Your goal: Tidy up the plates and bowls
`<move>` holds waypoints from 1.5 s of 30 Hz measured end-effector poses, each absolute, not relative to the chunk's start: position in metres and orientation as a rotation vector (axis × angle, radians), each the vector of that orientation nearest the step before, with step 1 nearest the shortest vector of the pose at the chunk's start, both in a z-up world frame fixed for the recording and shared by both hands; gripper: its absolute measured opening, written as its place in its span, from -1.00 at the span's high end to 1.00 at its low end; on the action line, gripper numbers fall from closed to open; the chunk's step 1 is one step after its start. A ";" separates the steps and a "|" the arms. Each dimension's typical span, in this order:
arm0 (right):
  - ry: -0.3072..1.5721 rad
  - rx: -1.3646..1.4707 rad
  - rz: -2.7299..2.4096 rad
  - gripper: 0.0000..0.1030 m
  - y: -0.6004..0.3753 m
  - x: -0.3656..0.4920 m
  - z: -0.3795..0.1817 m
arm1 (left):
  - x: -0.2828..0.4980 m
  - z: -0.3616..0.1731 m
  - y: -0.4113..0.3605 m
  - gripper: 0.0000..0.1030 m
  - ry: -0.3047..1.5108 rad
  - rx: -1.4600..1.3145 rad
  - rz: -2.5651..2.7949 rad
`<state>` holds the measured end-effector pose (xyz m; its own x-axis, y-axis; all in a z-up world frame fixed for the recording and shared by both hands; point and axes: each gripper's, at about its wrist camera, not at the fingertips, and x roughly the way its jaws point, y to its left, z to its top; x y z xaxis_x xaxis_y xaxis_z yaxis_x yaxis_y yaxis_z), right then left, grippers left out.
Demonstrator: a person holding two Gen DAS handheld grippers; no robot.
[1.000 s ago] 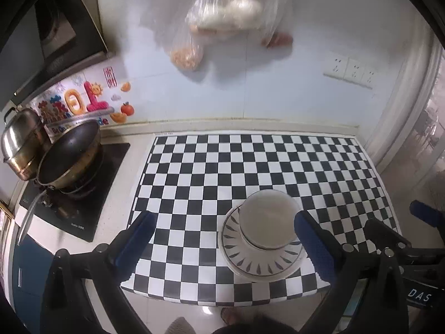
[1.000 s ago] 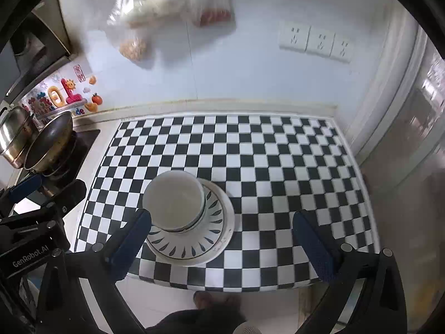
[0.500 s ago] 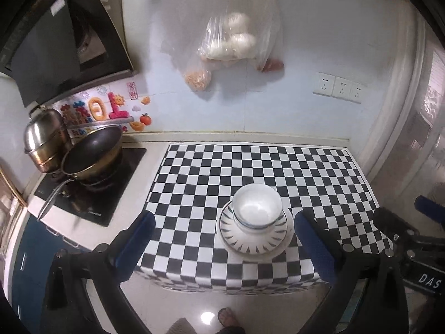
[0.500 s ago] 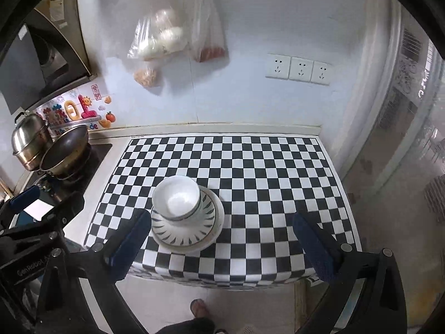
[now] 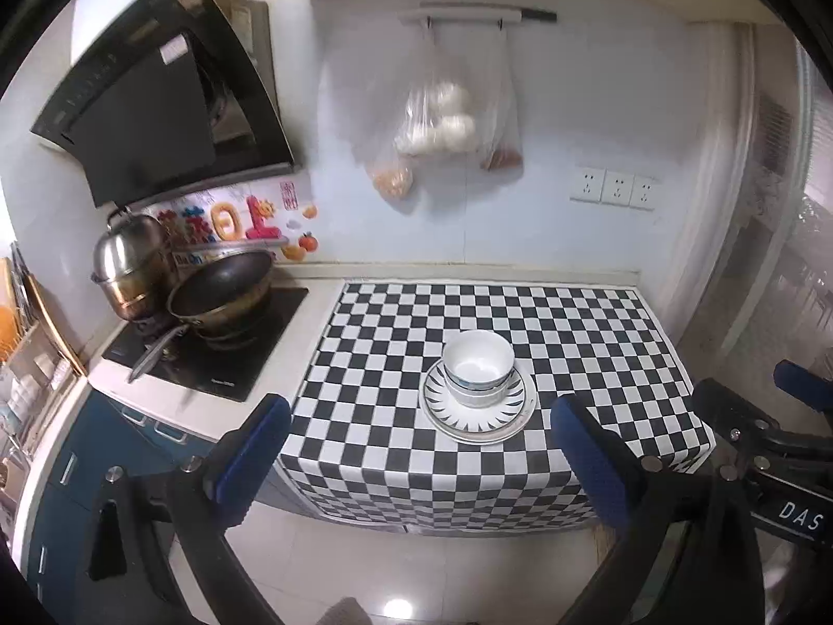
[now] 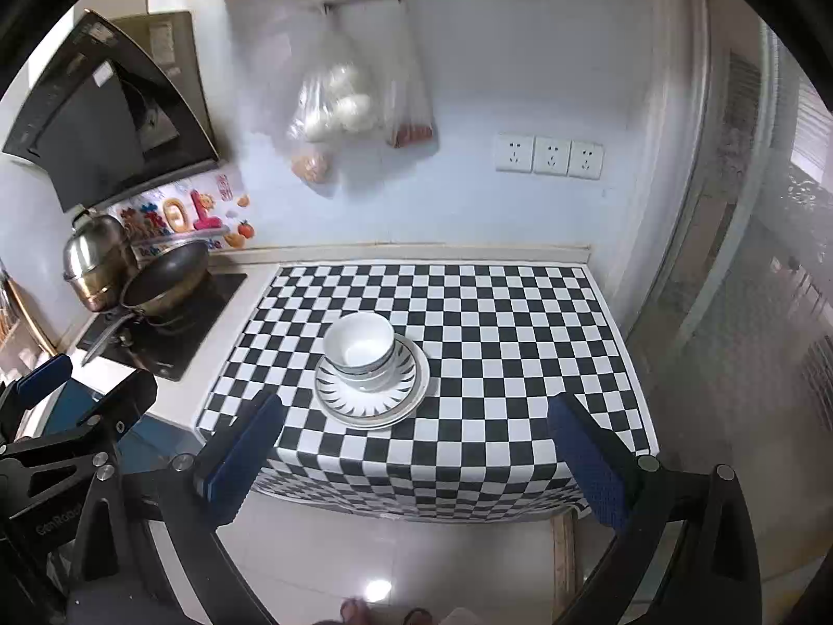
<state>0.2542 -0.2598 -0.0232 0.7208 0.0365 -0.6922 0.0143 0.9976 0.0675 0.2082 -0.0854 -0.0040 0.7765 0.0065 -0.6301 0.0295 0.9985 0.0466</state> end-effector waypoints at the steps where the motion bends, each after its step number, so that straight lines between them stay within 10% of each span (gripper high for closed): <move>1: 0.755 0.074 0.014 -1.00 -0.258 0.242 -0.018 | 0.199 0.000 -0.083 -0.99 0.673 0.054 -0.014; 45: 0.699 0.073 -0.170 -1.00 -0.196 0.033 0.021 | 0.050 0.022 -0.013 -0.99 0.631 0.068 -0.148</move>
